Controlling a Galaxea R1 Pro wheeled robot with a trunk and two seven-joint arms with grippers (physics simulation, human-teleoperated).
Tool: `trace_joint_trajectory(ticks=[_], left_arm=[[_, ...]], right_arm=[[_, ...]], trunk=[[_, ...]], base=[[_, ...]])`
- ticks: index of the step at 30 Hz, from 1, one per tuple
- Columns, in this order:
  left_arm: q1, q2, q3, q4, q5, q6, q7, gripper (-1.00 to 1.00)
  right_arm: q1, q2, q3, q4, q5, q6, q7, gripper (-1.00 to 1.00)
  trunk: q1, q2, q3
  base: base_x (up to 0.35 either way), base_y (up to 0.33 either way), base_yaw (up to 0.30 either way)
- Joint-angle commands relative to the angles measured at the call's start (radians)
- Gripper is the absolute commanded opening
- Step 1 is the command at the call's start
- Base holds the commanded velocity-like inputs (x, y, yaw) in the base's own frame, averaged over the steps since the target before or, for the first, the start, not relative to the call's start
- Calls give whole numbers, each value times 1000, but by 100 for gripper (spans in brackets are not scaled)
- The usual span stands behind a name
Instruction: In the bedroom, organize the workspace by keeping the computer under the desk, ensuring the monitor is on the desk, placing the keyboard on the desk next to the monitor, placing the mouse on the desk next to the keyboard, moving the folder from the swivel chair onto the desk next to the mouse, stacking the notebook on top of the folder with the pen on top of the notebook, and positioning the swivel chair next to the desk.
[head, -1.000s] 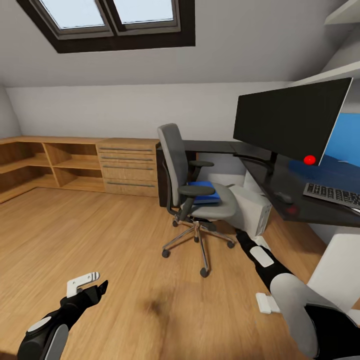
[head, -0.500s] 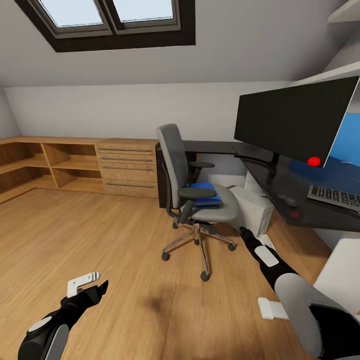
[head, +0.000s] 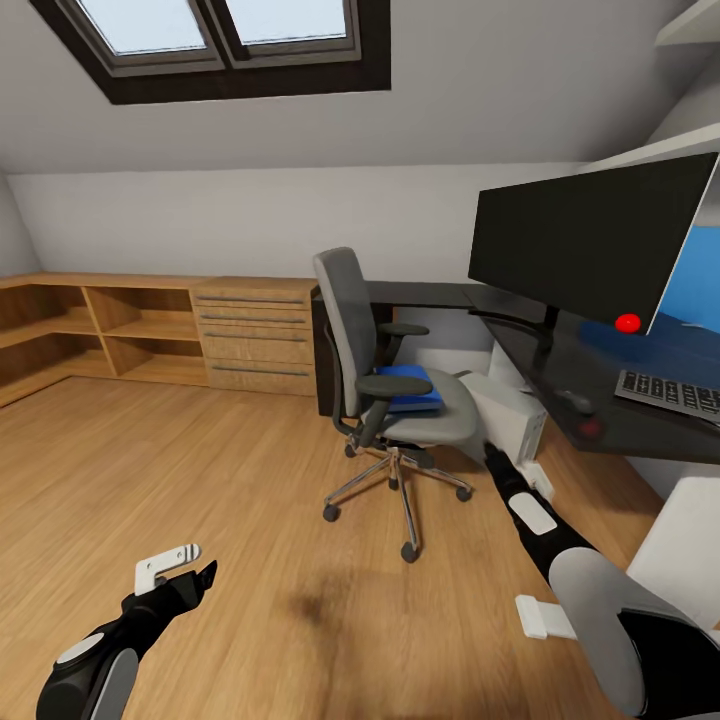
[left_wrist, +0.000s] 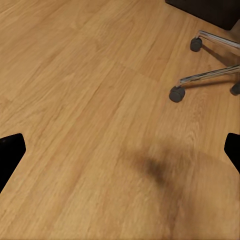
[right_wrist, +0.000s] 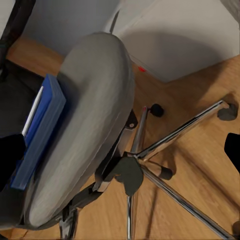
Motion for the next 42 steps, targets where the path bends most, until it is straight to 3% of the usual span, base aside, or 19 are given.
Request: trace_joint_trajectory(ticks=[1, 2, 10, 42], left_arm=[[0, 0, -1, -1, 11, 5, 8, 100], [0, 0, -1, -1, 11, 5, 8, 100], [0, 0, -1, -1, 11, 5, 8, 100], [0, -3, -4, 4, 11, 5, 8, 100]], right_arm=[[-1, 0, -2, 2, -11, -3, 37, 100], [0, 0, -2, 4, -11, -8, 84, 100], [0, -1, -2, 4, -12, -14, 118, 100], [0, -3, -5, 6, -15, -10, 116, 100]], trunk=[[0, 0, -1], [0, 0, -1], [0, 0, -1], [0, 0, -1]], base=[[0, 0, 0], [0, 0, 0], [14, 0, 0], [151, 0, 0]])
